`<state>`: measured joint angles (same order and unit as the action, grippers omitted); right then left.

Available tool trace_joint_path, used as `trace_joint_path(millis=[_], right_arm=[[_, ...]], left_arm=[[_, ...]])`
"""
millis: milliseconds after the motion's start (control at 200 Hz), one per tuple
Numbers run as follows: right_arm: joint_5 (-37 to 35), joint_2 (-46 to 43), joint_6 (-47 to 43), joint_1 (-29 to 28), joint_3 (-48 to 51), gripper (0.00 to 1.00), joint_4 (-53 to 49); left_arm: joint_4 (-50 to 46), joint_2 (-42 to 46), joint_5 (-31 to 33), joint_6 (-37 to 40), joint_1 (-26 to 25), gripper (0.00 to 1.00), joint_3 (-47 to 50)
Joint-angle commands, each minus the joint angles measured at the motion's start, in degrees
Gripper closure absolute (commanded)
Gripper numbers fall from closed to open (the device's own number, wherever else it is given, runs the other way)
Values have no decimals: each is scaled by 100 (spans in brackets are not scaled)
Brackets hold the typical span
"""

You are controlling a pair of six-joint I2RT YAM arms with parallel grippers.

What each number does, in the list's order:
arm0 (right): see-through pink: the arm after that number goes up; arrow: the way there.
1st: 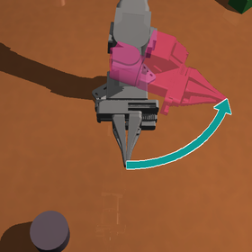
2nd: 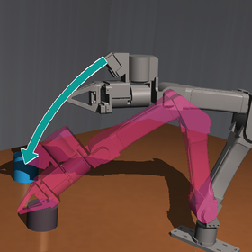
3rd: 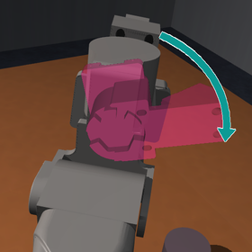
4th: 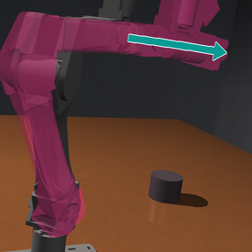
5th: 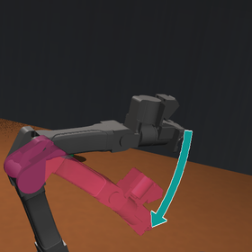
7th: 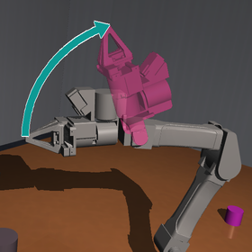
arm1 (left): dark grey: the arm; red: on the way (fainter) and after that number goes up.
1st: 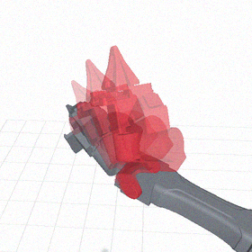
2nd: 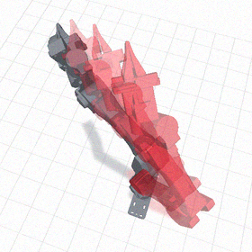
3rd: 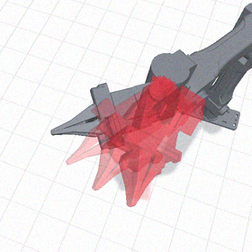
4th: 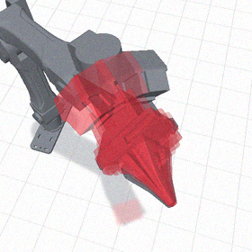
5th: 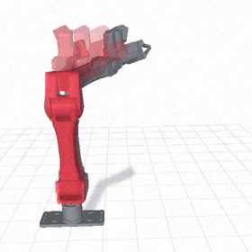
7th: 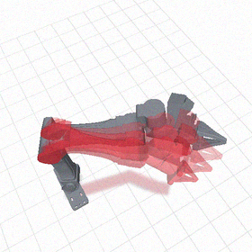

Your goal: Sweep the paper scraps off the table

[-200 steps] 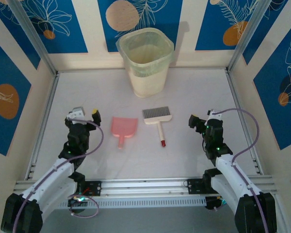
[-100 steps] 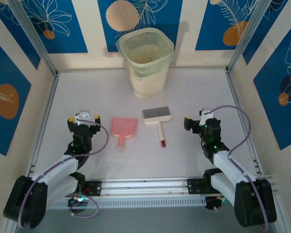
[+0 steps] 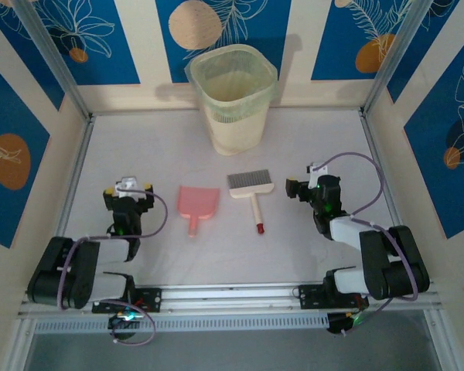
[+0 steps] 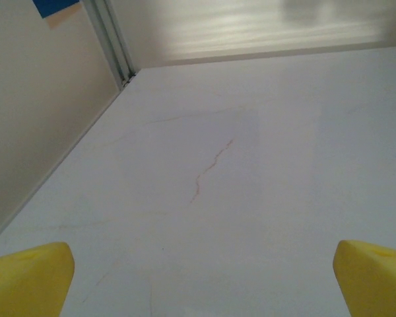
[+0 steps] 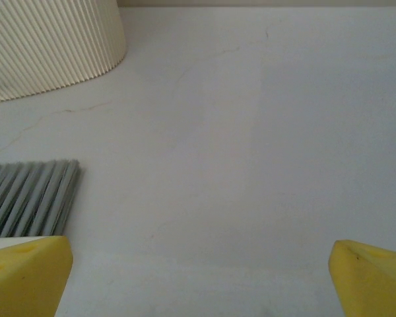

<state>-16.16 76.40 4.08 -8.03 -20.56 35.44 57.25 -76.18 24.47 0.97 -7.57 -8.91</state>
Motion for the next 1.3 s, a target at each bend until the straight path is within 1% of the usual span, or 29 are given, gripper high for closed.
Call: trace_joint_path(millis=[0, 70, 155, 195, 275, 310, 340, 395, 470, 550, 610, 640, 695, 1295], right_arm=[[155, 77, -281, 57, 74, 1, 938], [257, 273, -229, 186, 279, 1, 1512], [235, 604, -246, 205, 412, 1, 2117], [94, 779, -261, 164, 496, 1, 2449], [-35, 1046, -179, 180, 640, 1, 2957], [-124, 1204, -246, 133, 617, 1, 3141], [-244, 1218, -292, 53, 575, 1, 3031], [-143, 1085, -233, 98, 552, 1, 2783], [-192, 1166, -269, 80, 546, 1, 2906], [-120, 1125, -170, 165, 334, 1, 2439], [-70, 1108, 53, 327, -36, 1, 1718], [88, 1121, 150, 453, -200, 1, 1403], [500, 1090, 302, 705, -266, 1, 1196], [386, 1087, 252, 636, -225, 1, 1283]], left_arm=[[922, -548, -547, -214, 197, 0, -180], [1361, -987, -760, -110, 230, 0, -236], [775, -794, -824, -185, 254, 0, -371], [874, -869, -866, -133, 249, 0, -397], [836, -1124, -1269, -35, 248, 0, -476], [1231, -1431, -1355, 88, 245, 0, -547], [1346, -1508, -1372, 99, 241, 0, -515], [843, -1222, -1169, -51, 249, 0, -507], [990, -1423, -1252, 44, 248, 0, -626], [225, -1330, -1383, 63, 249, 0, -951], [-250, -1314, -1412, 75, 250, 0, -1173], [-241, -1322, -1427, 87, 250, 0, -1177], [-191, -1329, -1428, 88, 248, 0, -1159], [-201, -1330, -1438, 87, 254, 0, -1166]])
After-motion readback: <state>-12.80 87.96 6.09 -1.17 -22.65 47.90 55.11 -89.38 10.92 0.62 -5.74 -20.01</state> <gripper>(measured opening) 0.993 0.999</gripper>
